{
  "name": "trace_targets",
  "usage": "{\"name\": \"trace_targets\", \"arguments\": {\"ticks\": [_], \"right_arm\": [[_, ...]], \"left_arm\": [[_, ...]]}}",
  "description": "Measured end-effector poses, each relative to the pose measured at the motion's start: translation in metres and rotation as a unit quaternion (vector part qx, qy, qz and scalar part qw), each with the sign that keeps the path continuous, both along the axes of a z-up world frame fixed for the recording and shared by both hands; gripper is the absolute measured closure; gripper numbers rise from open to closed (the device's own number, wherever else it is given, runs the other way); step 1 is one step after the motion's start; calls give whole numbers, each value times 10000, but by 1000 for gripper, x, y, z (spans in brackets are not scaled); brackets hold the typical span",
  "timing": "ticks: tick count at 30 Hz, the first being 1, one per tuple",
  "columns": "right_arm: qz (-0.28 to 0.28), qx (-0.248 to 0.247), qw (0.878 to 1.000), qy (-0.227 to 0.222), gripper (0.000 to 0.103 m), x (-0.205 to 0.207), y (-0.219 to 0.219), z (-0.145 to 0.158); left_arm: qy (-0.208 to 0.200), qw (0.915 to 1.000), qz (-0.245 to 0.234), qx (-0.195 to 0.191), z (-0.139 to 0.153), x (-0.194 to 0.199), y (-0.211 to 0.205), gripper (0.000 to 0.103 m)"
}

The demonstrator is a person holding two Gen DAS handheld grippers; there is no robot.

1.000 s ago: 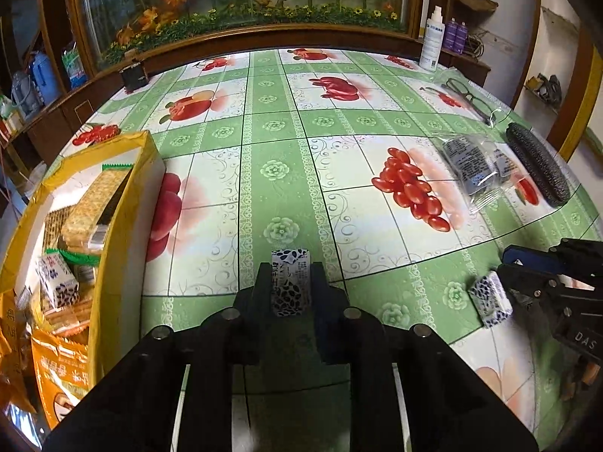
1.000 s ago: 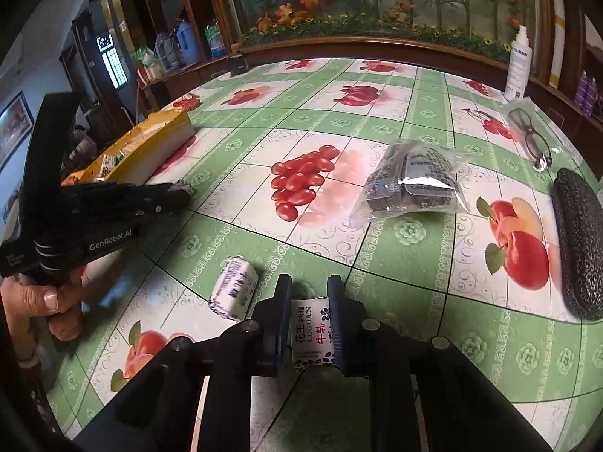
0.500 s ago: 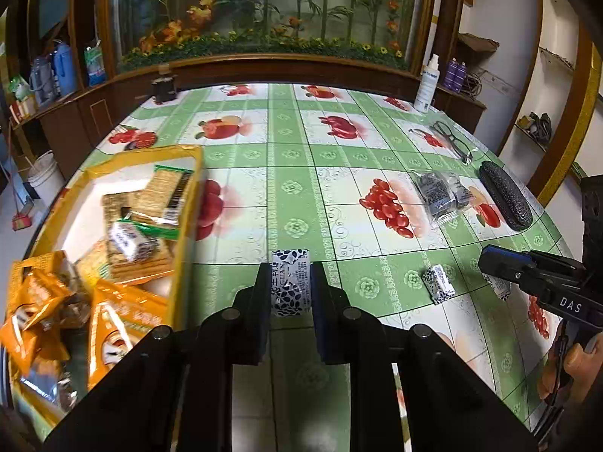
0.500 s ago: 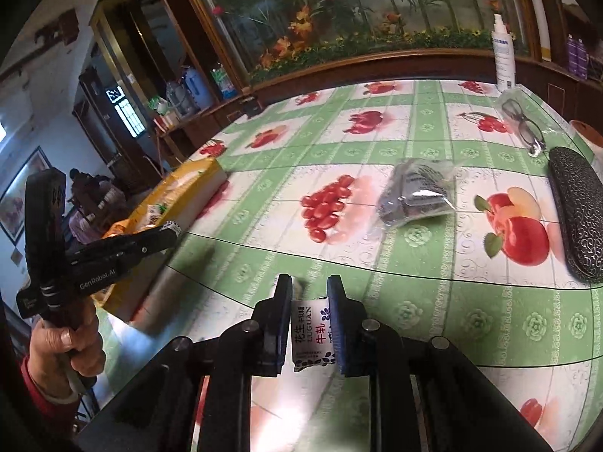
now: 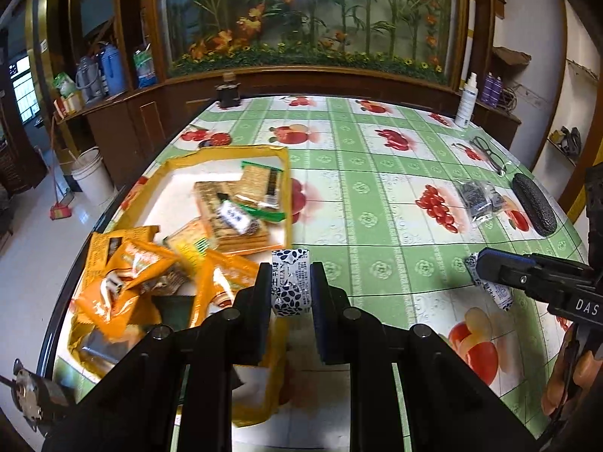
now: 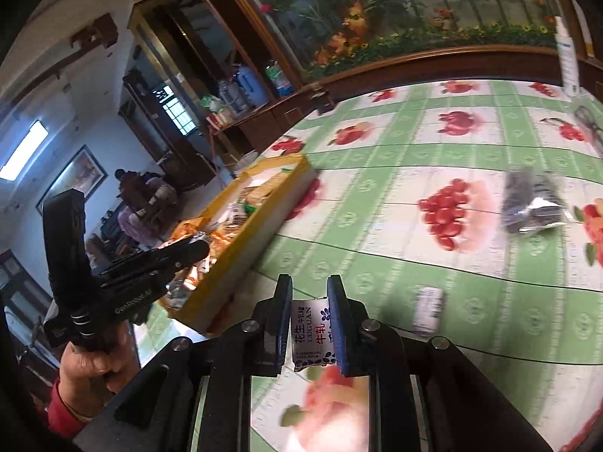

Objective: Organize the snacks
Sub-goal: 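Carry both cartons into the tray and open both grippers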

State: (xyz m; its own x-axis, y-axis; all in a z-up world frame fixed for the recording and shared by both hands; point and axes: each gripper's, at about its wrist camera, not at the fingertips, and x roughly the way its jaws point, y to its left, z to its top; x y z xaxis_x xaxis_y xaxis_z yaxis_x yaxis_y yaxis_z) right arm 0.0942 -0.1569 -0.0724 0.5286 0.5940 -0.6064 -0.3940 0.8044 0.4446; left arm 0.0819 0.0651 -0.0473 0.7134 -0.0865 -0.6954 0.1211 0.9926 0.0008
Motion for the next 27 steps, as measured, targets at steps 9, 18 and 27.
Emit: {"name": "trace_targets", "arguments": {"ticks": [9, 18, 27], "right_arm": [[630, 136, 9979, 24, 84, 13, 73, 5], [967, 364, 9946, 67, 84, 40, 137, 0], [925, 225, 9954, 122, 84, 67, 168, -10]], "left_arm": [[-26, 9992, 380, -84, -1, -9, 40, 86], [100, 9977, 641, -197, -12, -9, 69, 86], [175, 9977, 602, -242, -18, -7, 70, 86]]}}
